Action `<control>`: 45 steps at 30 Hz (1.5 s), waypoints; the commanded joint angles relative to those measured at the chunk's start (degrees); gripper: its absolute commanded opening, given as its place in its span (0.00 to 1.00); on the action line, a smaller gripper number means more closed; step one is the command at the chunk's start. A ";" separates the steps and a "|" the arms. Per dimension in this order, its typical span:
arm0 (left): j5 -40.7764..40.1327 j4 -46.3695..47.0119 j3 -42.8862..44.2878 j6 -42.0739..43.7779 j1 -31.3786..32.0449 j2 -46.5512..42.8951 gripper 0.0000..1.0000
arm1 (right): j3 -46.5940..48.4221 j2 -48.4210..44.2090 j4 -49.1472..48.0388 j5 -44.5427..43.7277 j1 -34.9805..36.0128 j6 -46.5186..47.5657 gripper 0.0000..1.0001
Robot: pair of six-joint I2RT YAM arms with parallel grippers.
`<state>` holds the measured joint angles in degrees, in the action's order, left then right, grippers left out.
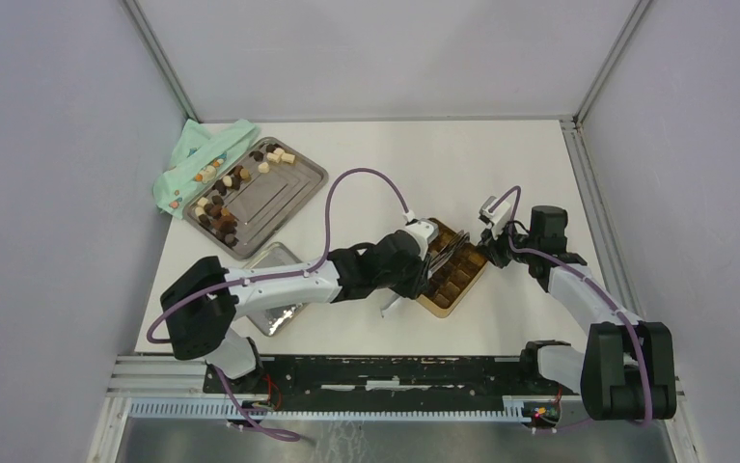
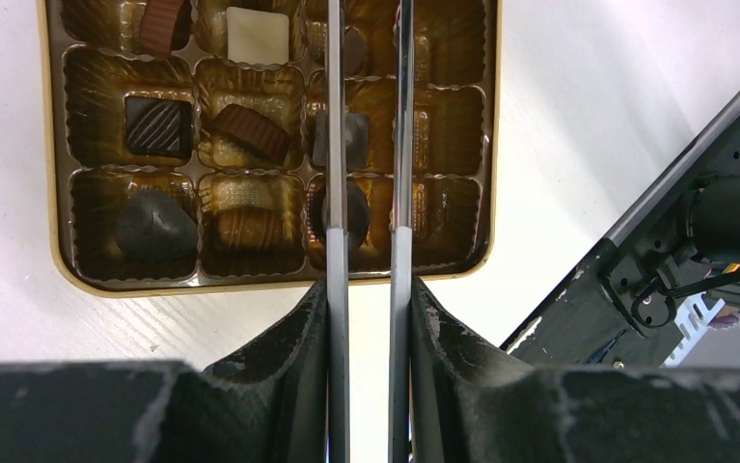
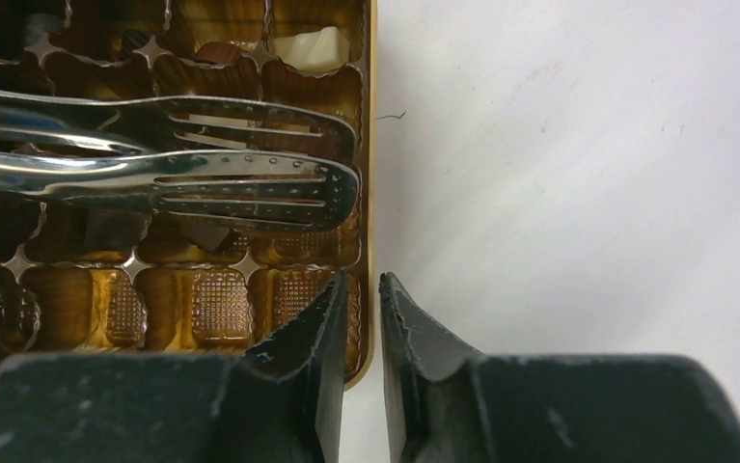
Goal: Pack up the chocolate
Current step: Place the fake chocolate in the packing box, then pick up the fake chocolate from the plate.
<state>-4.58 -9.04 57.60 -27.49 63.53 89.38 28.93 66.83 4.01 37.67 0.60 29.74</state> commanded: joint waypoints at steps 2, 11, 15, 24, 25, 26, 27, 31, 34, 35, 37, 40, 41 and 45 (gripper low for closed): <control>-2.62 0.14 3.55 0.61 0.41 0.27 0.28 | 2.69 -0.38 -1.41 1.95 -0.29 -0.21 0.27; -2.34 -0.52 4.66 0.59 0.42 0.92 0.41 | 2.98 -0.96 -0.77 3.00 -0.24 0.11 0.40; -2.61 -1.44 5.41 0.68 0.37 1.43 0.43 | 3.06 -1.82 -0.59 4.02 -2.43 0.15 0.42; -5.46 -3.02 6.29 -0.29 0.39 -4.62 0.41 | 3.59 -5.66 1.00 6.98 -5.44 0.89 0.43; -6.06 -3.79 6.22 -0.55 0.32 -5.86 0.41 | 3.59 -6.54 1.20 7.55 -5.88 1.22 0.43; -6.75 -5.01 6.29 -0.67 0.33 -7.58 0.41 | 3.60 -7.35 1.42 8.46 -6.25 1.51 0.44; -7.55 -6.33 6.29 -0.79 0.19 -8.84 0.41 | 3.64 -8.01 1.90 9.66 -6.74 1.95 0.45; -9.35 -12.80 5.74 -1.91 -2.86 -14.36 0.41 | 3.72 -10.28 2.87 13.80 -8.15 2.88 0.47; -6.87 -15.79 3.39 -2.39 -10.36 -19.83 0.42 | 4.07 -10.91 3.51 15.37 -8.23 3.40 0.47; -4.77 -16.55 2.59 -2.29 -14.38 -21.50 0.42 | 4.20 -10.88 3.75 15.79 -8.24 3.53 0.47; 0.08 -18.36 1.69 -1.07 -23.33 -24.30 0.42 | 4.60 -10.88 4.53 16.43 -8.25 3.84 0.47; 3.71 -22.28 2.84 3.85 -37.13 -25.32 0.44 | 4.82 -10.83 5.15 17.06 -8.22 3.94 0.48; 4.24 -24.05 3.66 5.51 -40.69 -24.66 0.44 | 4.87 -10.74 5.19 17.41 -8.25 4.05 0.48; 6.53 -27.22 6.86 11.52 -51.65 -19.32 0.43 | 5.16 -9.86 6.25 17.62 -8.27 4.93 0.48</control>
<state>-2.96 -31.14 60.51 -24.49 19.16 66.08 31.07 56.69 9.34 53.06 -7.53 32.97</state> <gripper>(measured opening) 0.442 0.475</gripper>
